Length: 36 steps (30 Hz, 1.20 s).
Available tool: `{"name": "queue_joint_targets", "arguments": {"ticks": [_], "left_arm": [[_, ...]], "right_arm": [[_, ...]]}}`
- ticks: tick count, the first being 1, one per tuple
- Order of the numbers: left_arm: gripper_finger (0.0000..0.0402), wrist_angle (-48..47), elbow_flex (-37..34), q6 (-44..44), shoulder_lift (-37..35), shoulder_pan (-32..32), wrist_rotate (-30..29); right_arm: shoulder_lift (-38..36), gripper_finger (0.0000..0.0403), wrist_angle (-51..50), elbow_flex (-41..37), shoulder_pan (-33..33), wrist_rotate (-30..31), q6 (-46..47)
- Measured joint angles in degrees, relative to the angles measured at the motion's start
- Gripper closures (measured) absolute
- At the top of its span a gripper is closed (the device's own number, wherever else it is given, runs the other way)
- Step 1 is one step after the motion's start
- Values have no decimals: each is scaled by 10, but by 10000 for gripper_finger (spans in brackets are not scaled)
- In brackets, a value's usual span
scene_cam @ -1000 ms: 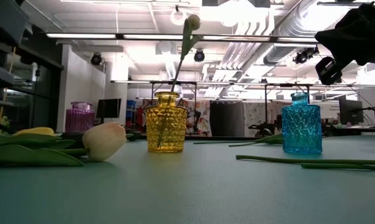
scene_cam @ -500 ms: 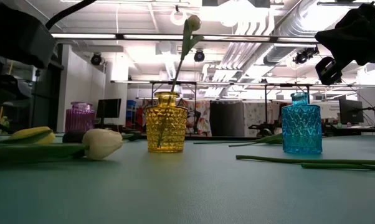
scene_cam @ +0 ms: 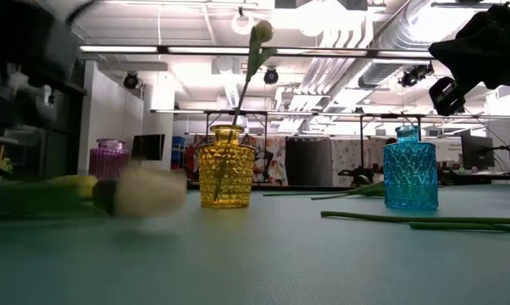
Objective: Sort flowers into vase by color
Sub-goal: Put the left white flower into the yellow vase
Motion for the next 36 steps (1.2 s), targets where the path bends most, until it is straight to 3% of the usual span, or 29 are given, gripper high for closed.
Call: {"name": "queue_joint_targets", "arguments": {"ticks": [6, 12, 14, 19, 21, 24, 28, 36], "left_arm": [[397, 12, 15, 66, -73, 14, -31], [399, 106, 18, 156, -145, 40, -39], [400, 167, 18, 198, -177, 50, -76], [401, 306, 18, 330, -239, 94, -231], [401, 374, 18, 375, -256, 128, -263], [401, 510, 16, 431, -260, 189, -243], [401, 673, -5, 439, -235, 267, -152], [401, 699, -74, 358, -201, 309, -123]], "right_arm": [[0, 402, -1, 0, 0, 0, 0], [0, 402, -14, 0, 0, 0, 0], [0, 402, -20, 0, 0, 0, 0], [0, 402, -21, 0, 0, 0, 0], [0, 402, -21, 0, 0, 0, 0], [0, 402, -21, 0, 0, 0, 0], [0, 402, -21, 0, 0, 1, 0], [0, 402, -21, 0, 0, 1, 0]]}}
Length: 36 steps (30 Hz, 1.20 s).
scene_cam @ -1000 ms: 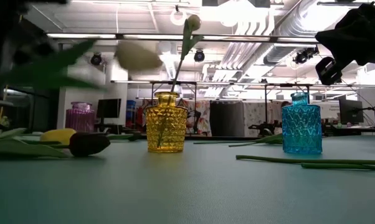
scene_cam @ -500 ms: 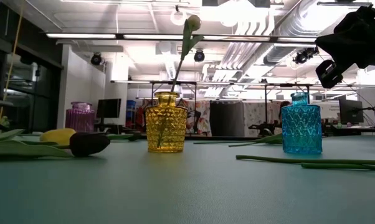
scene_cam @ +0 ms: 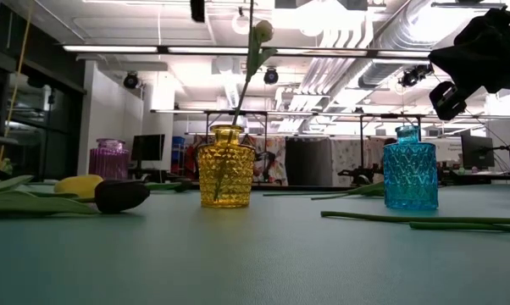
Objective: Sort flowers into vase by color
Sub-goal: Put the left white flower into the yellow vase
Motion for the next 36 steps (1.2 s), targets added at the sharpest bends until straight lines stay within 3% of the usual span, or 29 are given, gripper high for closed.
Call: {"name": "queue_joint_targets", "arguments": {"ticks": [6, 14, 29, 36], "left_arm": [[401, 85, -64, -4, -8, -1, -53], [401, 100, -116, -16, -9, 15, -90], [400, 90, -122, -19, 26, 18, -103], [361, 58, -123, -15, 31, 16, -105]], "right_arm": [[0, 402, 0, 0, 0, 0, 0], [0, 402, 0, 0, 0, 2, 0], [0, 402, 0, 0, 0, 1, 0], [0, 402, 0, 0, 0, -1, 0]]}}
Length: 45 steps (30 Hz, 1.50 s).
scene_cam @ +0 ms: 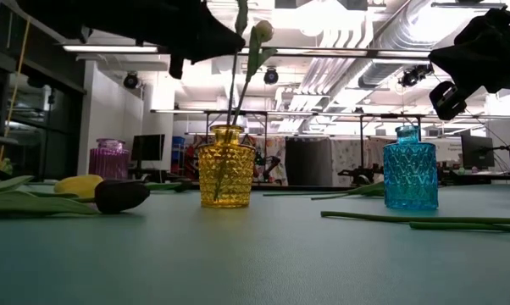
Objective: Sort flowers into vase by color
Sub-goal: Put the left white flower into the yellow vase, then put the white flower into the yellow vase
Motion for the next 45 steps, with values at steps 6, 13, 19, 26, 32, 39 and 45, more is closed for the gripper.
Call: {"name": "queue_joint_targets", "arguments": {"ticks": [6, 13, 19, 26, 32, 39, 45], "left_arm": [[282, -80, 1, -4, -32, 0, 2], [179, -208, 1, -19, -100, 0, 29], [124, -320, 1, -53, -174, -2, 34], [112, -405, 1, -85, -225, -30, 32], [112, -426, 1, -101, -231, -63, 27], [112, -440, 1, -114, -245, -106, 69], [112, -499, 1, -164, -277, -142, 71]], "right_arm": [[0, 402, 0, 0, 0, 0, 0], [0, 402, 0, 0, 0, 0, 0], [0, 402, 0, 0, 0, 0, 0], [0, 402, 0, 0, 0, 1, 0], [0, 402, 0, 0, 0, 1, 0], [0, 402, 0, 0, 0, 1, 0], [0, 402, 0, 0, 0, 1, 0]]}}
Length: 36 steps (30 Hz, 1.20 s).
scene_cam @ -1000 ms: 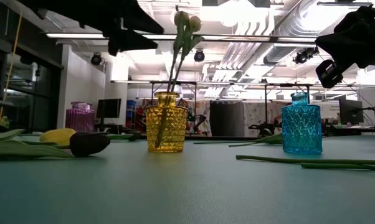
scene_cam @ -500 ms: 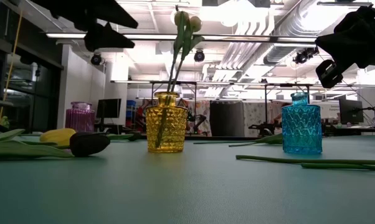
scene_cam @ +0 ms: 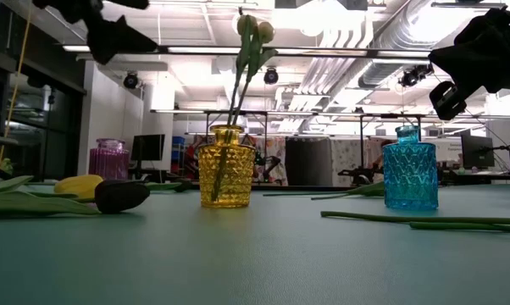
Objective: Sort flowers into vase by color
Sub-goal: Put the white flower into the yellow vase
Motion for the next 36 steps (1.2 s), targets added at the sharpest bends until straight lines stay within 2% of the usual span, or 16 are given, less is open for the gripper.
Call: {"name": "queue_joint_targets", "arguments": {"ticks": [5, 16, 21, 28, 31, 33, 36], "left_arm": [[112, -10, 0, -35, -24, -23, 0], [112, 0, 0, -30, -28, -31, -3], [112, 0, 0, -32, -28, -31, -30], [113, 0, 0, -99, -28, -23, -96], [113, 0, 0, -130, -28, -12, -106], [113, 0, 0, -142, -28, -3, -107], [113, 1, 0, -146, -28, 13, -106]], "right_arm": [[0, 402, 0, 0, 0, 0, 0], [0, 402, 0, 0, 0, 1, 0], [0, 402, 0, 0, 0, 2, 0], [0, 402, 0, 0, 0, 4, -27], [0, 402, 1, 0, 0, 47, -64], [0, 402, 9, 0, 0, 76, -41], [0, 402, 51, 0, 0, 113, 75]]}}
